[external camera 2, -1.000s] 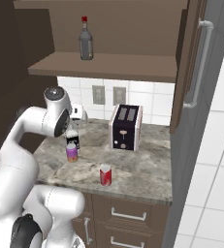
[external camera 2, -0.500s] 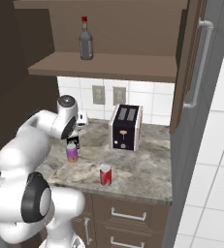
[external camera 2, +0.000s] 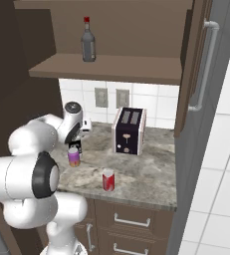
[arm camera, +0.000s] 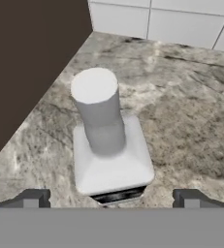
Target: Sort all alcoholic drinks to one cabinet, and non-alcoholic drinks to the other.
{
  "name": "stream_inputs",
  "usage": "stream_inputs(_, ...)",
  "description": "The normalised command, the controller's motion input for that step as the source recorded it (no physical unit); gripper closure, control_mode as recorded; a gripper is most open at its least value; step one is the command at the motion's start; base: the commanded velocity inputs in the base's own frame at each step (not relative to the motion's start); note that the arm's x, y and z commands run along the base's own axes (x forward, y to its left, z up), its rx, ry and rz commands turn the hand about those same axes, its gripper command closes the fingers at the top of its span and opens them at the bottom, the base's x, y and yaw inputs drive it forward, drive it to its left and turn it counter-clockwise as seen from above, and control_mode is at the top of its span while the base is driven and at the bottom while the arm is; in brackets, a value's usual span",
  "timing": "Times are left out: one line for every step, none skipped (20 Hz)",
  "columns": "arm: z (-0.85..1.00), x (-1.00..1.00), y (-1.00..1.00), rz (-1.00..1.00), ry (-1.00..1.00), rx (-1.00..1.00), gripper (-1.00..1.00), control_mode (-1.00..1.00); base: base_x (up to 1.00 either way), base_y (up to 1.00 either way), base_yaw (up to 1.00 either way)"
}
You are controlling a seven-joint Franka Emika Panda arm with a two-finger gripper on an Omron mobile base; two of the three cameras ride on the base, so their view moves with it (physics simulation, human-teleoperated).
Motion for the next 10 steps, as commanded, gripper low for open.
stream_inputs(-0.3,0.09,0.08,0.0,0.0,0.0,-1.0,-1.0,0.0,0.0,0.0)
stream_inputs(-0.23,0.06,0.07,0.0,0.0,0.0,-1.0,-1.0,0.0,0.0,0.0)
stream_inputs(-0.14,0.04,0.09,0.0,0.0,0.0,-1.0,-1.0,0.0,0.0,0.0)
stream_inputs(-0.05,0.01,0.08,0.0,0.0,0.0,-1.0,-1.0,0.0,0.0,0.0)
stream_inputs(0.0,0.0,0.08,0.0,0.0,0.0,-1.0,-1.0,0.0,0.0,0.0)
stream_inputs(0.0,0.0,0.09,0.0,0.0,0.0,-1.0,-1.0,0.0,0.0,0.0)
stream_inputs(0.0,0.0,0.11,0.0,-0.02,-0.01,-1.0,-1.0,0.0,0.0,0.0)
stream_inputs(0.0,0.0,0.16,0.0,-0.02,-0.01,-1.0,-1.0,0.0,0.0,0.0)
stream_inputs(0.0,0.0,0.16,0.0,-0.01,-0.01,-1.0,-1.0,0.0,0.0,0.0)
stream_inputs(0.0,0.0,0.16,0.0,-0.02,-0.01,-1.0,-1.0,0.0,0.0,0.0)
